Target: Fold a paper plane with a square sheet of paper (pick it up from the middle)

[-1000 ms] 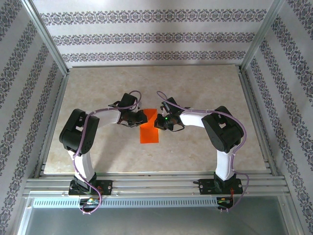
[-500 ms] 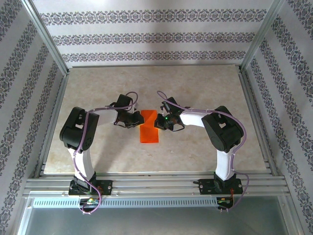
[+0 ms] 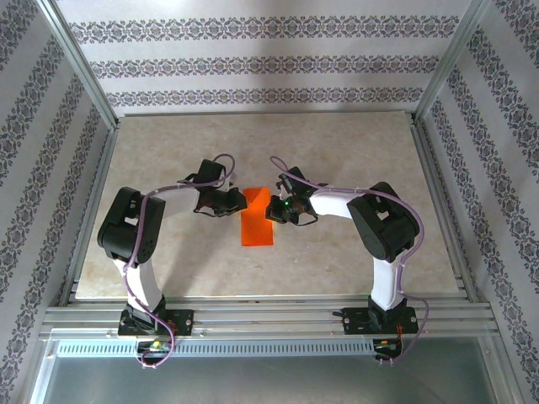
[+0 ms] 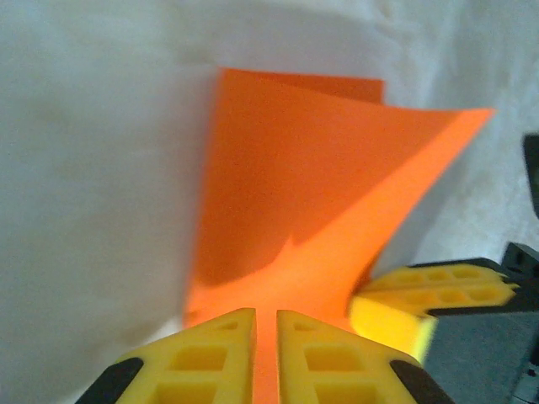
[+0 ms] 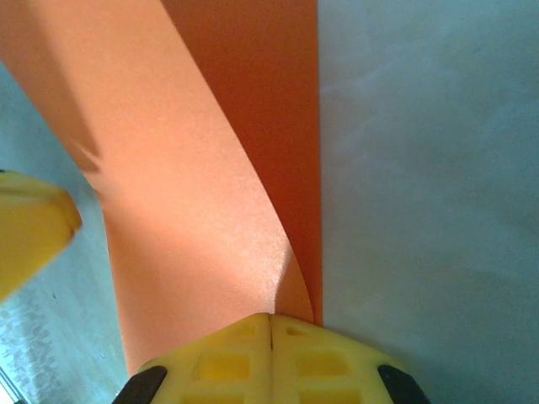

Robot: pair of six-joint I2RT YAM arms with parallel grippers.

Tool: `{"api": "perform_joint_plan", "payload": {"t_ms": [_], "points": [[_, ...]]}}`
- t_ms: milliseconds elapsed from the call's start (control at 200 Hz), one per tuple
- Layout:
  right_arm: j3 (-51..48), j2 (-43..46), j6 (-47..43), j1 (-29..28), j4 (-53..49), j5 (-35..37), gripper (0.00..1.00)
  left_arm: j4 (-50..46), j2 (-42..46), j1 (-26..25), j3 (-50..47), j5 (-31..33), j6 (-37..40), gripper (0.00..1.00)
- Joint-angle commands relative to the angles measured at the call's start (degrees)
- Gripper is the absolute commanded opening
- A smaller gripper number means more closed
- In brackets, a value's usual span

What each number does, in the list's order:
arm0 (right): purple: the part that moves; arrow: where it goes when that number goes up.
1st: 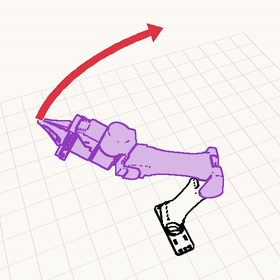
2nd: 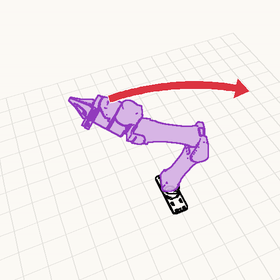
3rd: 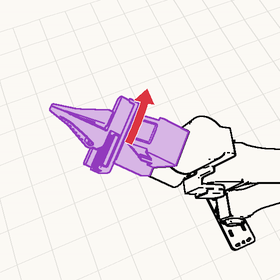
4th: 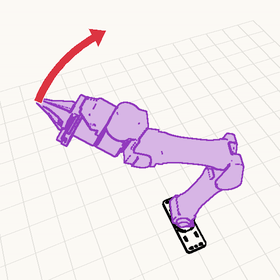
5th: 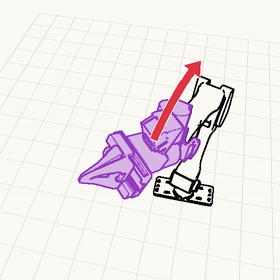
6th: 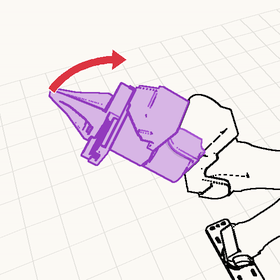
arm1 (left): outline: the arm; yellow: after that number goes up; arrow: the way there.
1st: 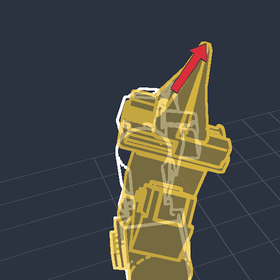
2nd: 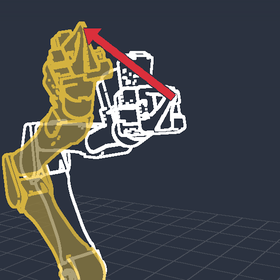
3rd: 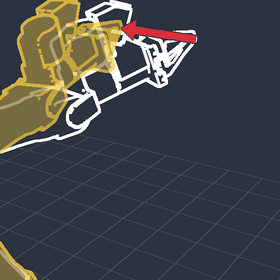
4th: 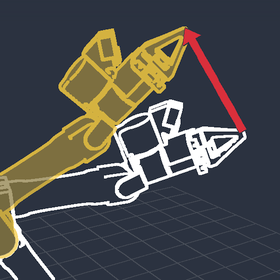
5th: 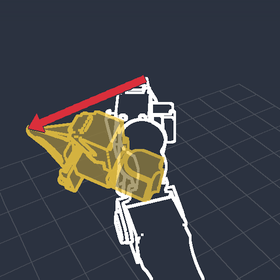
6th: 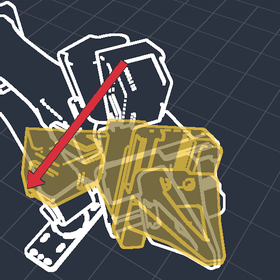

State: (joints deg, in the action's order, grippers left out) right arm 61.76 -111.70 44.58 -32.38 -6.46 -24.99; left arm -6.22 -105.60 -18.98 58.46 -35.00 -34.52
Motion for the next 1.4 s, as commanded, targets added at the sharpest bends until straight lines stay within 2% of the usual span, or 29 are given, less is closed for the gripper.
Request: {"api": "perform_joint_plan", "payload": {"t_ms": [0,195,380,760,914,1074,1169,1394], "points": [[-4.43,-6.83,-1.08,0.65,-13.4,9.88,0.0,1.52,-1.34,-0.62,2.34,-0.28,-1.01,0.15],[-3.66,-7.69,-1.63,0.53,-15.07,10.72,0.0,-0.83,-6.02,-0.34,6.02,2.14,-0.19,0.14],[-2.17,-8.99,-2.53,0.22,-18.69,12.25,0.0,-2.56,-6.97,0.23,6.16,5.01,2.28,0.14],[-1.73,-9.73,-2.92,0.21,-20.26,13.52,0.0,-2.73,-7.39,7.17,7.13,3.64,4.46,0.14],[-1.53,-9.84,-2.96,0.13,-20.26,13.31,0.0,-0.74,-4.27,6.24,6.88,-0.12,2.27,0.15],[-1.4,-10.18,-2.74,0.13,-20.06,12.97,0.0,3.09,-1.05,3.66,4.48,-1.16,-0.94,0.15],[-1.38,-10.45,-2.57,0.13,-20.0,12.95,0.0,4.33,-2.47,2.24,5.05,-2.0,-1.95,0.15],[-1.57,-10.42,-3.0,0.04,-19.82,12.83,0.0,1.19,-8.78,2.0,9.94,0.49,-1.82,0.14]]}}
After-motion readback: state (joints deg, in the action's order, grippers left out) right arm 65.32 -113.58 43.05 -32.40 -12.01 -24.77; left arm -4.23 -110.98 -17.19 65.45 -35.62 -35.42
